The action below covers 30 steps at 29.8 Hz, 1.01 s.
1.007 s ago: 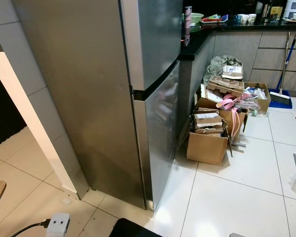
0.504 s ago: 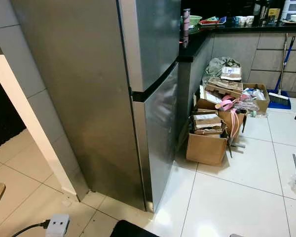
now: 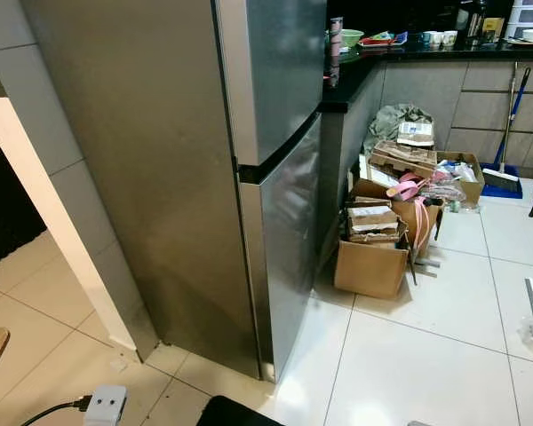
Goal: Restocking fridge
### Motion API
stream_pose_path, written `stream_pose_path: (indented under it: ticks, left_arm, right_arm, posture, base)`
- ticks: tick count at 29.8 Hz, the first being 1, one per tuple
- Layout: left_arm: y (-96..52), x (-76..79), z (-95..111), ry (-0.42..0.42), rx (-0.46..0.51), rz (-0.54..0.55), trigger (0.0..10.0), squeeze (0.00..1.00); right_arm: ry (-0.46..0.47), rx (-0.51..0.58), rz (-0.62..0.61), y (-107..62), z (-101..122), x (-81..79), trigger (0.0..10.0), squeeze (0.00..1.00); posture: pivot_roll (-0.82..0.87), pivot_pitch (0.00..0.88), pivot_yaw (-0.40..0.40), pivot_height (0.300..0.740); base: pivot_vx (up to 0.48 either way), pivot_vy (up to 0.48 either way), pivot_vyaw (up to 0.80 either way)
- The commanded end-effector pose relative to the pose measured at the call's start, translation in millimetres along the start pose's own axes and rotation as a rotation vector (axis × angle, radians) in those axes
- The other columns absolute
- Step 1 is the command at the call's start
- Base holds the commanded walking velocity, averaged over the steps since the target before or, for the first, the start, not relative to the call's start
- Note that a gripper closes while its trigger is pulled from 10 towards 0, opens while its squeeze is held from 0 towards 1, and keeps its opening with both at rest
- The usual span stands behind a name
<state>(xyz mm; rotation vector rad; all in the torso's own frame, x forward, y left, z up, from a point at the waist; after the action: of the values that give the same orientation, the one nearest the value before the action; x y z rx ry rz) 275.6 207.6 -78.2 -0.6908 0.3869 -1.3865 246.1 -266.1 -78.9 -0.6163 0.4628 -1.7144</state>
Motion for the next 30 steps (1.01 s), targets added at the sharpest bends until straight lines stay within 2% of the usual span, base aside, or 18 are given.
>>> stream_pose_path:
  ticks: [1,3,10,16,25,29,30]
  left_arm:
    - [-3.1,-2.7,-11.7,-0.028,-0.015,0.020,10.0,0.00]
    - [-3.8,-3.5,-13.3,-0.030,-0.015,0.024,10.0,0.00]
    - [-11.8,-16.3,-31.5,-0.052,-0.027,0.080,10.0,0.00]
    - [-17.1,-22.5,-41.8,-0.050,-0.034,0.102,10.0,0.00]
    - [-19.4,-26.2,-44.3,-0.041,-0.034,0.106,10.0,0.00]
    - [-17.7,-26.0,-39.7,-0.051,-0.028,0.099,10.0,0.00]
    - [-15.1,-24.6,-34.2,-0.037,-0.030,0.088,10.0,0.00]
  right_arm:
    - [-0.020,-0.011,0.016,1.5,1.3,-1.3,10.0,0.00]
    - [-0.026,-0.008,0.019,2.2,3.4,-0.8,10.0,0.00]
    - [-0.093,-0.008,0.051,6.3,13.8,3.0,10.0,0.00]
    - [-0.126,-0.003,0.085,9.7,22.0,-3.8,10.0,0.00]
    - [-0.117,0.005,0.105,11.8,27.1,-14.9,10.0,0.00]
    - [-0.098,0.001,0.104,10.8,23.6,-18.2,10.0,0.00]
    - [-0.079,-0.009,0.094,8.8,16.8,-18.6,10.0,0.00]
  posture:
    - [-0.11,0.099,-0.012,0.740]
    - [-0.11,0.099,-0.012,0.740]
    - [-0.09,0.098,-0.093,0.740]
    - [-0.08,0.096,-0.130,0.740]
    - [-0.06,0.097,-0.105,0.740]
    - [-0.06,0.090,-0.080,0.740]
    - [-0.07,0.085,-0.060,0.740]
  base:
    - [0.000,0.000,0.00]
    - [0.000,0.000,0.00]
    - [0.000,0.000,0.00]
    - [0.000,0.000,0.00]
    - [0.000,0.000,0.00]
    - [0.000,0.000,0.00]
    - [0.000,0.000,0.00]
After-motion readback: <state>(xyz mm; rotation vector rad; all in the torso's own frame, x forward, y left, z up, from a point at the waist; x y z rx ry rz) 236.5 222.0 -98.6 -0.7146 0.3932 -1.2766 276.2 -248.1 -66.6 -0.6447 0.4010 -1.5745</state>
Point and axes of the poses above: a point about 5 cm out from each wrist's last joint towards the gripper, its own y axis pointing out of the wrist towards the gripper, its own z axis along the axis of the wrist's last joint, x = y × z, the point moved 5 cm from there along y, pointing out of the wrist towards the gripper, and after that the axes turned 13 degrees about -y, right-handed, at the moved point
